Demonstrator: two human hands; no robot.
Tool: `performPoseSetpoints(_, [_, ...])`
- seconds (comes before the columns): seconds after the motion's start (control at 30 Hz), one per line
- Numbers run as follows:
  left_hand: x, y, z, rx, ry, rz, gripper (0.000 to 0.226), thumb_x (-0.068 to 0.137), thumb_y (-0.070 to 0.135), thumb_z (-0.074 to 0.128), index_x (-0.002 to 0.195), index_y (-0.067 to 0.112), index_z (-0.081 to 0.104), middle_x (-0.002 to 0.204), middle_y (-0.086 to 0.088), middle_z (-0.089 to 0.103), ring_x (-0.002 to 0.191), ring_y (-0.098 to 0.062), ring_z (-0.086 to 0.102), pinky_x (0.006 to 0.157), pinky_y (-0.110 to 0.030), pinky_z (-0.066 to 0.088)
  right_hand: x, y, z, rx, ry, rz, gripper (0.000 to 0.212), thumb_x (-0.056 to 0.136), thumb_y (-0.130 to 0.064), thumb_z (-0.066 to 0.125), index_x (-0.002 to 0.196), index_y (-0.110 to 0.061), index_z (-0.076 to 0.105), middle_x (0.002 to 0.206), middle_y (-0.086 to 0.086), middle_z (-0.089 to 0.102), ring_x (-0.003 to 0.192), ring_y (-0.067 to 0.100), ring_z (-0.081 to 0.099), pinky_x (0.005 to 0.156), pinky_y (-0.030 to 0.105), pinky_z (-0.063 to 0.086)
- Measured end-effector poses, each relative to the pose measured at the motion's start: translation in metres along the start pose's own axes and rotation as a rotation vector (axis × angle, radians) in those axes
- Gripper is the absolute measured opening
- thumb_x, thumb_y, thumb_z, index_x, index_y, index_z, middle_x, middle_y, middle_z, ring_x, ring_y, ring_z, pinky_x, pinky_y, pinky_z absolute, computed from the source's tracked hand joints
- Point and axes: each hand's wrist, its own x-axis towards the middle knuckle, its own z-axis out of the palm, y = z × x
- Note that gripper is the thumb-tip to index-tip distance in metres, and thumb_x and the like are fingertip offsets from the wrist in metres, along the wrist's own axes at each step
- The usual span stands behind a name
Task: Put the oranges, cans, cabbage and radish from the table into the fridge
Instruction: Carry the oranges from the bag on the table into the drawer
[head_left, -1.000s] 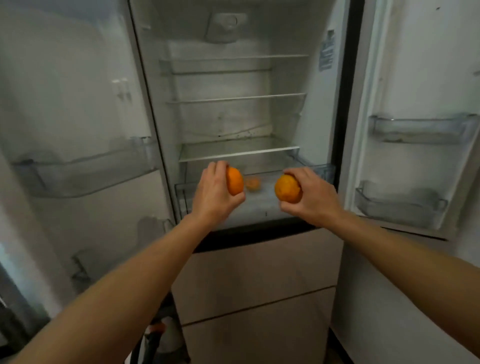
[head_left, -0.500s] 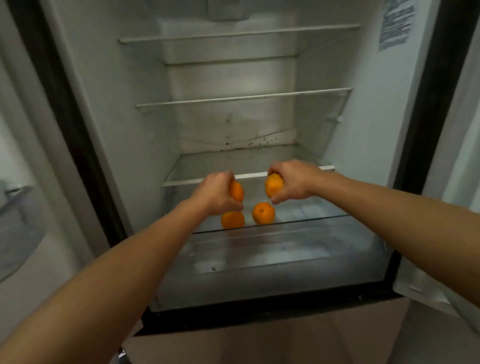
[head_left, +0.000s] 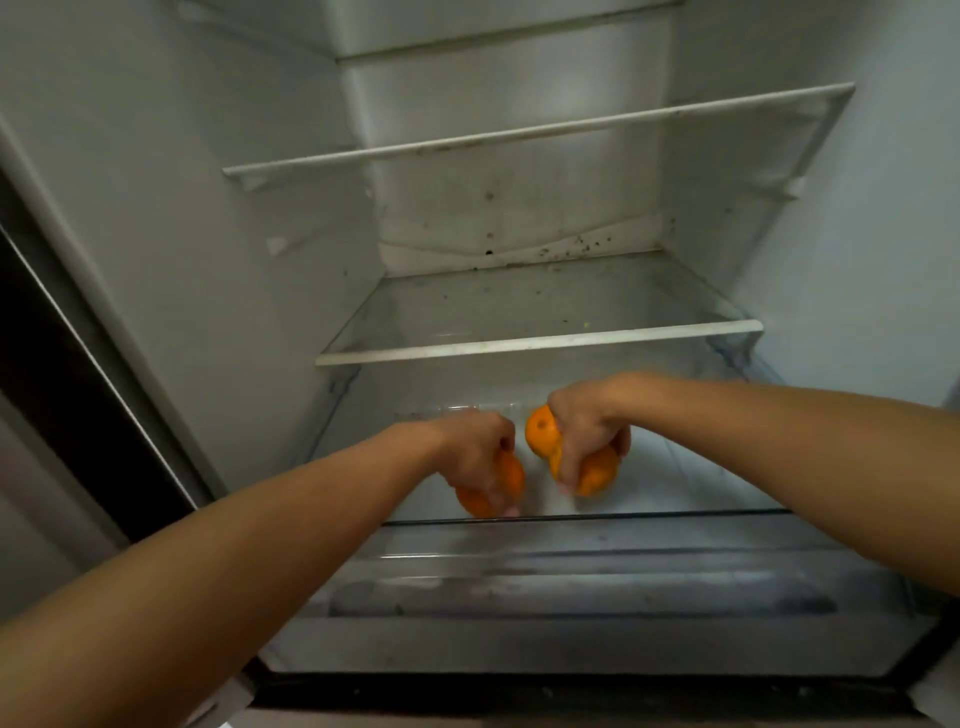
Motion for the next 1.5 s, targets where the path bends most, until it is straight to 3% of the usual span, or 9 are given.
performPoseSetpoints(0.3, [-0.013,-0.005,-0.007,-0.008,0.168,0.063,0.057,0.077,0.034,0.077,0.124,0.014,0.054,0.121,-0.009,0.057,0.107,-0.027,0.055,0.080,-0.029,0.042,-0.034,0.008,-0.002,0.082,0.124,-0.012,0.054,0.075,-0.027,0.081,0.116,-0.005,0.053,0.109,0.018,0.060,0.092,0.034,0.067,0.070,0.039,0.060])
performPoseSetpoints(0.53, [-0.065,-0.015,-0.020,-0.209,0.423,0.118,0.044,0.081,0.041,0.072,0.113,0.013,0.061,0.109,-0.009,0.062,0.097,-0.024,0.057,0.082,-0.034,0.048,-0.086,0.002,0.017,0.125,0.541,-0.056,0.028,0.083,-0.040,0.071,0.097,-0.016,0.066,0.087,0.005,0.065,0.087,0.024,0.062,0.077,0.034,0.051])
performPoseSetpoints(0.7, [-0.115,-0.002,-0.001,-0.425,0.427,0.097,0.037,0.092,0.042,0.056,0.085,0.007,0.067,0.075,-0.014,0.071,0.066,-0.029,0.068,0.060,-0.033,0.055,-0.138,0.001,0.051,0.321,0.745,-0.049,0.057,0.084,-0.068,0.047,0.071,-0.016,0.067,0.068,0.002,0.070,0.069,0.019,0.068,0.071,0.042,0.056])
performPoseSetpoints(0.87, [-0.147,0.009,0.040,-0.038,0.779,-0.067,0.057,0.097,0.055,0.029,0.086,0.012,0.066,0.093,-0.015,0.069,0.091,-0.038,0.063,0.067,-0.036,0.039,-0.164,-0.006,0.103,-0.127,1.086,0.091,0.071,0.091,-0.066,0.014,0.056,-0.016,0.050,0.065,0.006,0.065,0.069,0.031,0.062,0.053,0.033,0.036])
performPoseSetpoints(1.03, [-0.153,0.018,0.052,0.095,0.950,-0.094,0.060,0.100,0.047,0.027,0.080,0.009,0.069,0.083,-0.016,0.069,0.081,-0.039,0.064,0.061,-0.034,0.031,-0.146,-0.005,0.111,-0.191,1.358,0.080,0.065,0.093,-0.050,0.027,0.046,-0.012,0.051,0.043,0.009,0.054,0.042,0.033,0.054,0.045,0.023,0.024])
performPoseSetpoints(1.17, [-0.138,0.011,0.044,0.061,1.061,-0.058,0.055,0.096,0.042,0.045,0.058,0.009,0.067,0.056,-0.016,0.063,0.053,-0.039,0.061,0.051,-0.030,0.027,-0.137,0.000,0.095,-0.240,1.395,0.071,0.070,0.092,-0.053,0.021,0.052,-0.012,0.061,0.049,0.011,0.058,0.048,0.035,0.058,0.048,0.025,0.023])
performPoseSetpoints(1.3, [-0.105,0.000,0.033,0.090,1.138,-0.087,0.061,0.096,0.042,0.038,0.051,0.009,0.062,0.049,-0.011,0.061,0.043,-0.033,0.057,0.049,-0.027,0.027,-0.113,0.005,0.071,-0.233,1.351,0.096,0.078,0.090,-0.058,0.008,0.059,-0.014,0.065,0.056,0.010,0.061,0.055,0.033,0.058,0.047,0.025,0.016])
performPoseSetpoints(1.4, [-0.080,-0.009,0.032,0.165,1.164,-0.080,0.060,0.097,0.042,0.030,0.058,0.013,0.065,0.059,-0.008,0.065,0.053,-0.030,0.059,0.056,-0.031,0.038,-0.093,0.011,0.059,-0.174,1.429,0.018,0.066,0.095,-0.053,0.022,0.062,-0.015,0.064,0.063,0.007,0.063,0.060,0.031,0.060,0.049,0.024,0.025])
performPoseSetpoints(1.5, [-0.060,-0.018,0.026,0.212,1.152,-0.104,0.058,0.098,0.044,0.026,0.070,0.015,0.069,0.075,-0.007,0.069,0.073,-0.030,0.062,0.066,-0.036,0.041,-0.071,0.016,0.050,-0.172,1.398,-0.042,0.065,0.099,-0.053,0.020,0.094,-0.017,0.074,0.104,0.005,0.070,0.095,0.028,0.065,0.070,0.036,0.047])
